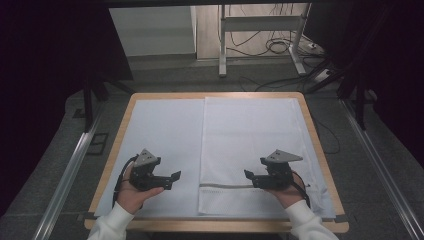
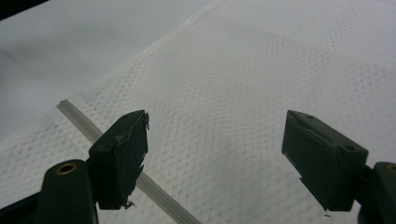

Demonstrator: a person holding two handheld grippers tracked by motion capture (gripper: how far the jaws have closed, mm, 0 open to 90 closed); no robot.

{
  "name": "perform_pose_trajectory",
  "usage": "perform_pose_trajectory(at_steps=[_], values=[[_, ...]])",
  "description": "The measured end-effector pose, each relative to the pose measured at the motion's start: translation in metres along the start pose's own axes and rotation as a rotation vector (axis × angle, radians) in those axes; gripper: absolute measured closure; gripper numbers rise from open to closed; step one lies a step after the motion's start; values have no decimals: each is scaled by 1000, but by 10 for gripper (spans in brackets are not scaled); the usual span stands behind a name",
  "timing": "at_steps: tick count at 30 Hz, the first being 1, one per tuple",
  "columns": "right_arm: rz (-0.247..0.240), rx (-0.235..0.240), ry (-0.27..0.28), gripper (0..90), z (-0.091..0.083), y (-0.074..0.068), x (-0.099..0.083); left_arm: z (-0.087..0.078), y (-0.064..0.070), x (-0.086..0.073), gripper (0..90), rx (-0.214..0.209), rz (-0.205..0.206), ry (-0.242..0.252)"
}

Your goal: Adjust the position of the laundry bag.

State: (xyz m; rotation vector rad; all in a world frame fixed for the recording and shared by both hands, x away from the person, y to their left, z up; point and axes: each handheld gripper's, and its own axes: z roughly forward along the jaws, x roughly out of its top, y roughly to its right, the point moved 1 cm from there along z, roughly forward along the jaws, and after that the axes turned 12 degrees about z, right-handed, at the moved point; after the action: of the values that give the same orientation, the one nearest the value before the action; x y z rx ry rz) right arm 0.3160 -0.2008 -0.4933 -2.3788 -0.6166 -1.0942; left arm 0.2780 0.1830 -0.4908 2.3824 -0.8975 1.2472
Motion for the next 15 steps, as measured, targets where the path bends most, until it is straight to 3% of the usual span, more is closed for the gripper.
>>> perform_pose_trajectory(at_steps=[3, 6, 9, 15], values=[[-22, -18, 4, 231, -1, 2, -2, 2, 0, 5, 96, 15, -9, 2], [-4, -12, 7, 241, -3, 5, -2, 0, -2, 7, 109, 13, -35, -1], [10, -8, 7, 246, -4, 7, 1, -4, -1, 7, 126, 22, -36, -12], [10, -16, 12, 248, -4, 5, 4, -10, -3, 7, 143, 14, -81, -38]])
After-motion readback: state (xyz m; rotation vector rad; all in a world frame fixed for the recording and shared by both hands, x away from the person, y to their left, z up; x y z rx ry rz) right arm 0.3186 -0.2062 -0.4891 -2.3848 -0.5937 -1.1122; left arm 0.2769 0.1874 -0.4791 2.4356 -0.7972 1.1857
